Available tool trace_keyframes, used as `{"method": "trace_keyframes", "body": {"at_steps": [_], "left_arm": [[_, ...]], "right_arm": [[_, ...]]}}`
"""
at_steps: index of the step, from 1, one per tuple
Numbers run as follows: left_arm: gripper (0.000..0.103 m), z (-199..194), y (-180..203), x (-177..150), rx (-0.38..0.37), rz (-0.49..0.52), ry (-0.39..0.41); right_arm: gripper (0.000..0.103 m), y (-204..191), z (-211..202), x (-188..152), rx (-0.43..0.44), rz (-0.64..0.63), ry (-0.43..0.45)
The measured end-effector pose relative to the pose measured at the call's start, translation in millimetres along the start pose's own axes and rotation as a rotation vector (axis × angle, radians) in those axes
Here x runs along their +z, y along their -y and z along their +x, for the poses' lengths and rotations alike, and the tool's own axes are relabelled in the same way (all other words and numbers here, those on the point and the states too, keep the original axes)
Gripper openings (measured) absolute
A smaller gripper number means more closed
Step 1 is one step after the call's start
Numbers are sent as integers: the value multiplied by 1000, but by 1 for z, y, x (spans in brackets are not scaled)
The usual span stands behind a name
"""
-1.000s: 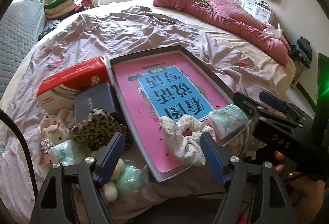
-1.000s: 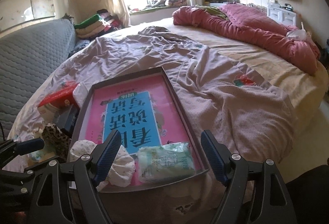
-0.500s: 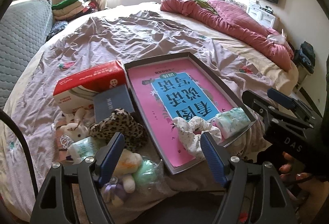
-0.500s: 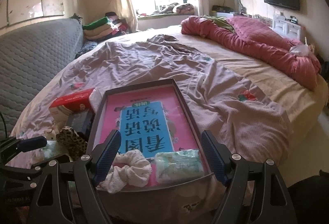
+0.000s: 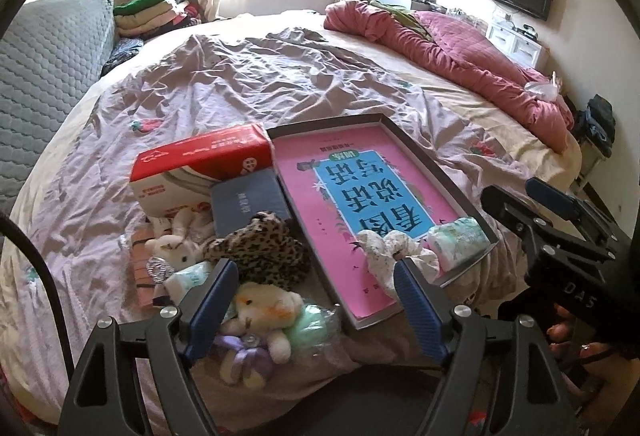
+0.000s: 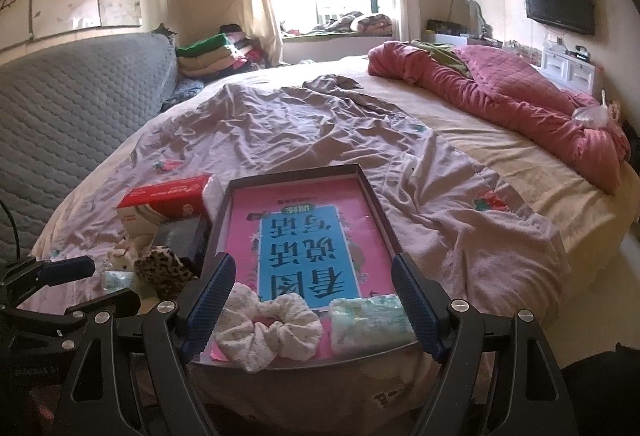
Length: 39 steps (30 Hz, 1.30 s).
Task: Organize soft objects
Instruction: 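Withdraw both open grippers from the tray back toward the pile, then lower the left gripper onto the teddy bear with purple bow and close it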
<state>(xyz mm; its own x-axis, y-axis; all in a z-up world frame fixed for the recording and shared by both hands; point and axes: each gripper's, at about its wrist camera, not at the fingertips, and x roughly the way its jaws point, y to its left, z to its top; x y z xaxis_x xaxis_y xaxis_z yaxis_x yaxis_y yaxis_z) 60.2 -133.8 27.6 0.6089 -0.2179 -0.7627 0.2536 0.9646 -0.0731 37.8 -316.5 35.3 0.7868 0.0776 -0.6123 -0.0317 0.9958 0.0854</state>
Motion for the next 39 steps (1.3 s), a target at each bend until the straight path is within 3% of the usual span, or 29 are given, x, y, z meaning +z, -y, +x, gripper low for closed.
{"method": "trace_keyframes", "body": {"at_steps": [18, 27, 31, 39], "left_arm": [[80, -31, -93, -5, 87, -143, 21], [80, -27, -107, -32, 44, -169, -38], [80, -22, -109, -43, -25, -201, -70], [80, -5, -89, -58, -41, -140, -137]], "right_arm": [[82, -39, -7, 0, 82, -87, -15], [82, -60, -2, -8, 154, -148, -57], [82, -71, 2, -14, 169, -189, -85], [82, -78, 9, -22, 185, -222, -122]]}}
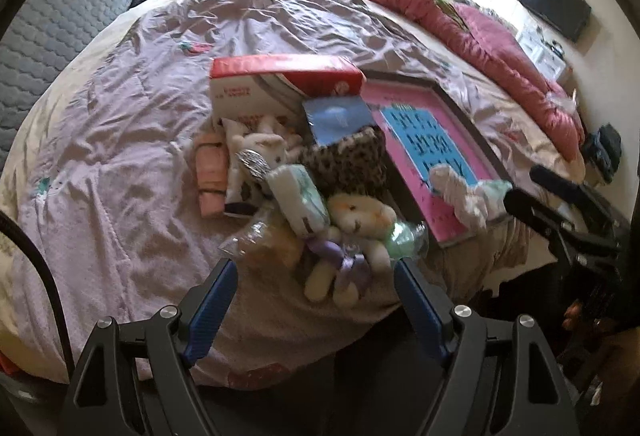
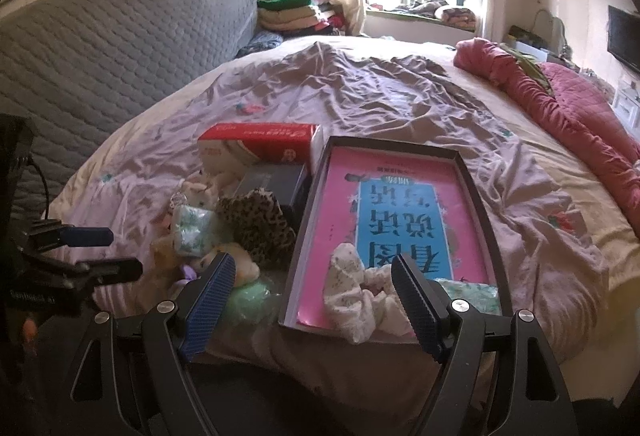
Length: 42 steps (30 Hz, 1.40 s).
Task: Organize soft objects
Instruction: 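Lower the left gripper onto the teddy bear with purple bow and close it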
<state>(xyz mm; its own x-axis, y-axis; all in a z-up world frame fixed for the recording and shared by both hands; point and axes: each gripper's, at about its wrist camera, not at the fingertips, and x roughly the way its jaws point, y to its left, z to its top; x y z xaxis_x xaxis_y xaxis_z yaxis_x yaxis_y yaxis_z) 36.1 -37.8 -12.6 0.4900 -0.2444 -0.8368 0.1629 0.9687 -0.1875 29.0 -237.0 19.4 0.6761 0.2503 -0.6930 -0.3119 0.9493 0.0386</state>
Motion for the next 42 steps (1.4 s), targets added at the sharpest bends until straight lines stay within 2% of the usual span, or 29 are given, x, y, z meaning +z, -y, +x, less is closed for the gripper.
{"method": "trace_keyframes", "body": {"at_steps": [11, 15, 21, 29, 32, 37, 42], "left_arm": [[76, 30, 19, -11, -22, 73, -62], [72, 42, 23, -15, -24, 97, -74], [55, 56, 23, -15, -23, 136, -84], [54, 75, 18, -10, -56, 155, -117], [54, 83, 15, -8, -76, 145, -131], [42, 94, 7, -5, -101, 112, -154], [36, 95, -2, -3, -148, 71, -147]], "right_arm": [[82, -3, 12, -8, 5, -28, -31], [82, -5, 16, -11, 5, -44, -42], [82, -12, 25, -17, 1, -97, -61], [82, -28, 42, -27, 8, -208, -102], [82, -33, 48, -30, 24, -240, -117], [82, -41, 60, -33, 56, -288, -149], [82, -50, 69, -34, 86, -354, -171]]}}
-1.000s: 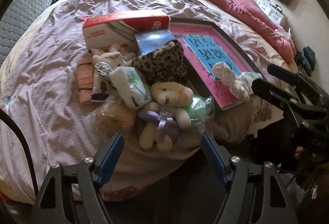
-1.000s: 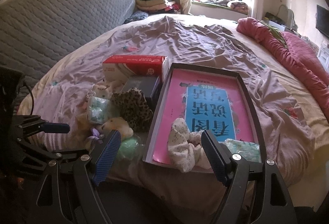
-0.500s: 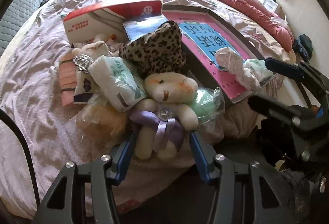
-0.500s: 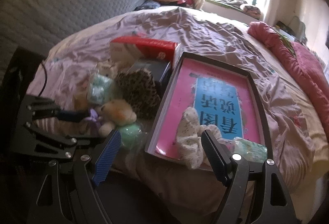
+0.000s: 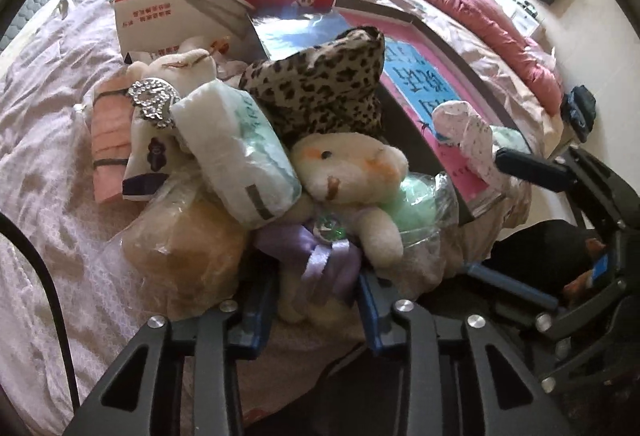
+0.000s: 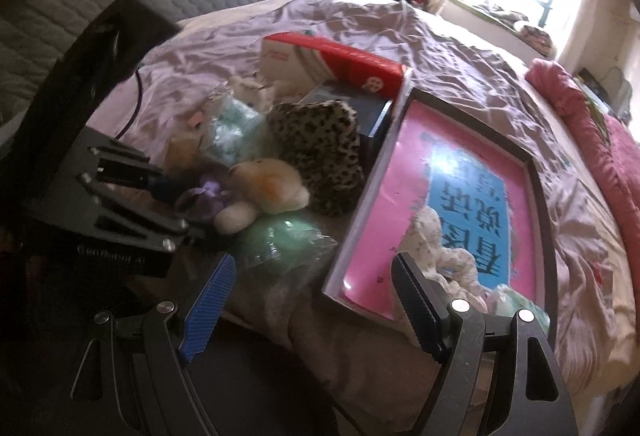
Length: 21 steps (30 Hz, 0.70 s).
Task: Organize soft objects
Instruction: 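Lower the left gripper onto the teddy bear with purple bow and close it, then lift the teddy bear with the left gripper while the right gripper reaches the green ball bag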
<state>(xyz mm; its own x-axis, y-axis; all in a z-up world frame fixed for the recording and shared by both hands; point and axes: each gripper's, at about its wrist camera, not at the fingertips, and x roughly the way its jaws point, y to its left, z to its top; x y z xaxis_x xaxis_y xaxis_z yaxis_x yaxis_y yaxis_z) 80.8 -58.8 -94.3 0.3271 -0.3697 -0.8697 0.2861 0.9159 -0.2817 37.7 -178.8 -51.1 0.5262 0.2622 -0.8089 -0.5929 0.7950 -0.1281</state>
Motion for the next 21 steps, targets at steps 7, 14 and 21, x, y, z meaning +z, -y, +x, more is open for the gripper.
{"method": "trace_keyframes", "body": {"at_steps": [7, 14, 21], "left_arm": [[35, -5, -13, -1, -76, -46, 25], [35, -11, -23, 0, -106, -72, 36], [35, -18, -33, -5, -120, -83, 46]], "right_arm": [[82, -29, 22, 11, -32, -184, -39], [81, -39, 51, 17, -49, -282, -79], [63, -46, 68, 16, -18, -304, -136]]}}
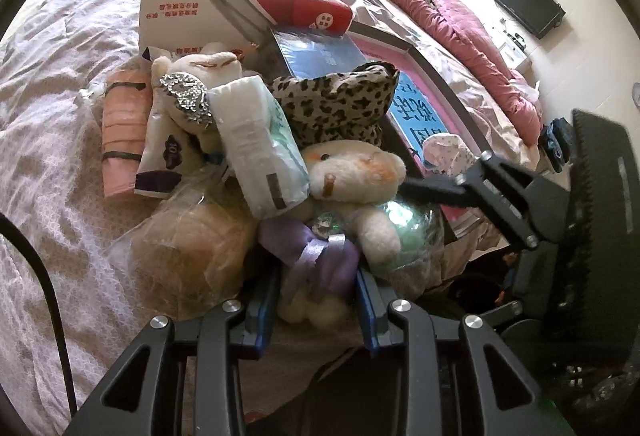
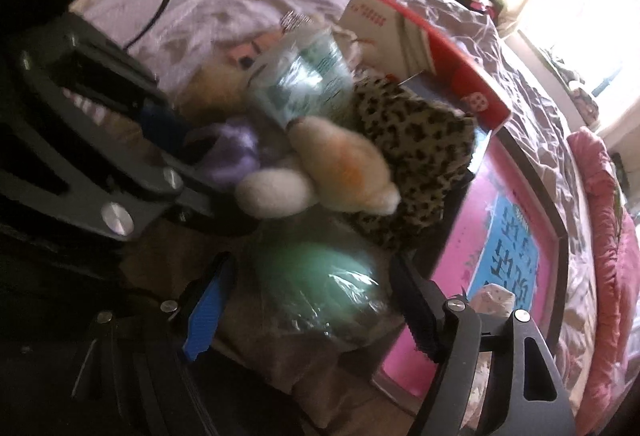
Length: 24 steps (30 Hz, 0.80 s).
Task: Organize soft objects
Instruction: 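Lift the teddy bear with the left gripper while the right gripper reaches the green ball bag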
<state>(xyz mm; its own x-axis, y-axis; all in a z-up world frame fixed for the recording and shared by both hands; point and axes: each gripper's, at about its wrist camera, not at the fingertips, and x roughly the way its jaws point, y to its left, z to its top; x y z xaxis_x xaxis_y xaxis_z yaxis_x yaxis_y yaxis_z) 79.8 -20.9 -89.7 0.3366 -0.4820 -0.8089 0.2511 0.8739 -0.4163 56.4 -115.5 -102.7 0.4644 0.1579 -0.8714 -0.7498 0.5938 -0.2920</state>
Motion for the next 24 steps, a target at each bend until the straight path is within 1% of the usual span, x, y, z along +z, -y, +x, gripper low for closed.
{"method": "trace_keyframes", "body": {"at_steps": [5, 8, 10, 12, 16, 18, 24], "left_arm": [[35, -4, -1, -1, -7, -2, 3], [35, -8, -1, -2, -12, 0, 13], [34, -12, -1, -3, -25, -1, 20], [34, -16, 0, -4, -39, -5, 28], [34, -21, 3, -4, -49, -7, 40], [34, -24, 4, -5, -74, -19, 46], [34, -30, 9, -5, -94, -19, 74]], "right_arm": [[58, 6, 0, -1, 36, 71, 7], [56, 16, -11, -4, 67, 146, 52], [56, 24, -23, -8, 92, 209, 91], [56, 30, -31, -10, 108, 250, 112], [56, 37, -41, -12, 111, 274, 134], [56, 37, -46, -11, 114, 276, 145], [56, 37, -64, -16, 87, 281, 161]]}}
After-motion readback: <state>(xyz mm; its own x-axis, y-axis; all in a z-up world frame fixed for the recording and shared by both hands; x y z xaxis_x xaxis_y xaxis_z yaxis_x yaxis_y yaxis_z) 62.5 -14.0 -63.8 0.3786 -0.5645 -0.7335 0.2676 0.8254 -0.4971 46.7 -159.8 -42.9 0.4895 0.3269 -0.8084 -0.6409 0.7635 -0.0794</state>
